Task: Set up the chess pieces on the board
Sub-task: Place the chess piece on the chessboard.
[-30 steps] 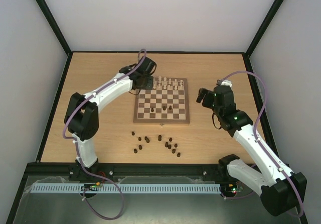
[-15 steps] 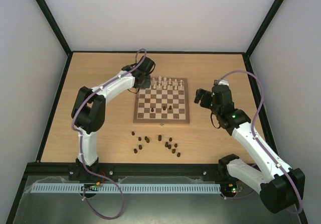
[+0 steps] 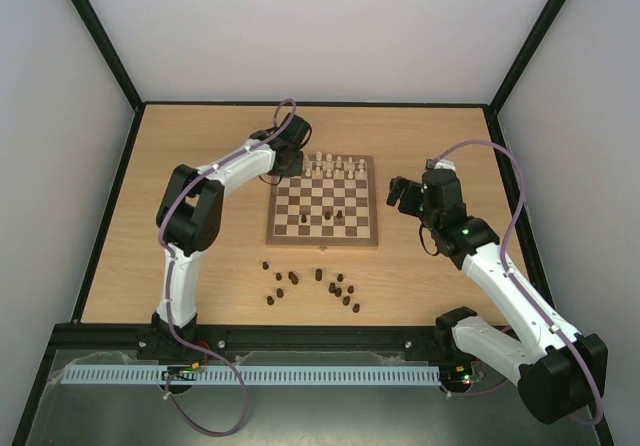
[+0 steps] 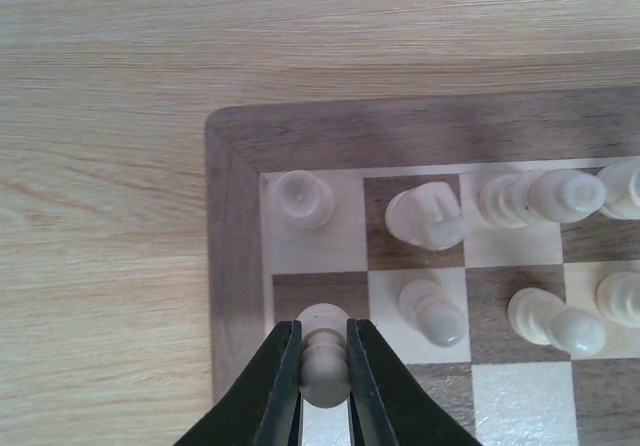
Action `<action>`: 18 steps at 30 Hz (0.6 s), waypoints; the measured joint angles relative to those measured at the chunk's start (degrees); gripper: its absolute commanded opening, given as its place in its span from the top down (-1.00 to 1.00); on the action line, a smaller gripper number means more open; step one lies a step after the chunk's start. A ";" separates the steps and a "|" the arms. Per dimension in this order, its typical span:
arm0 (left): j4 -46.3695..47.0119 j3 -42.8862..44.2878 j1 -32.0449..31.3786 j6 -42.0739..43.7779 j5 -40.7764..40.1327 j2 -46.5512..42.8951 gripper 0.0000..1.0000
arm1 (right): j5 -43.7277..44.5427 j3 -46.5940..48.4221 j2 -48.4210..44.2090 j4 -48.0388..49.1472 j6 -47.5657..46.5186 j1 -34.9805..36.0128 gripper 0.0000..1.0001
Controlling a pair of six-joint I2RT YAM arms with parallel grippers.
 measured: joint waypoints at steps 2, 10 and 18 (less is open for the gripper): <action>0.15 0.85 0.00 0.00 0.44 0.94 0.72 | -0.13 0.00 0.00 0.00 0.00 0.00 -1.00; 0.48 1.79 0.31 0.00 1.46 2.14 0.72 | -0.46 0.00 0.02 0.02 0.00 0.00 -1.00; 0.48 2.21 0.92 0.00 1.57 3.56 0.71 | -0.81 -0.02 0.46 0.09 0.00 0.00 -1.00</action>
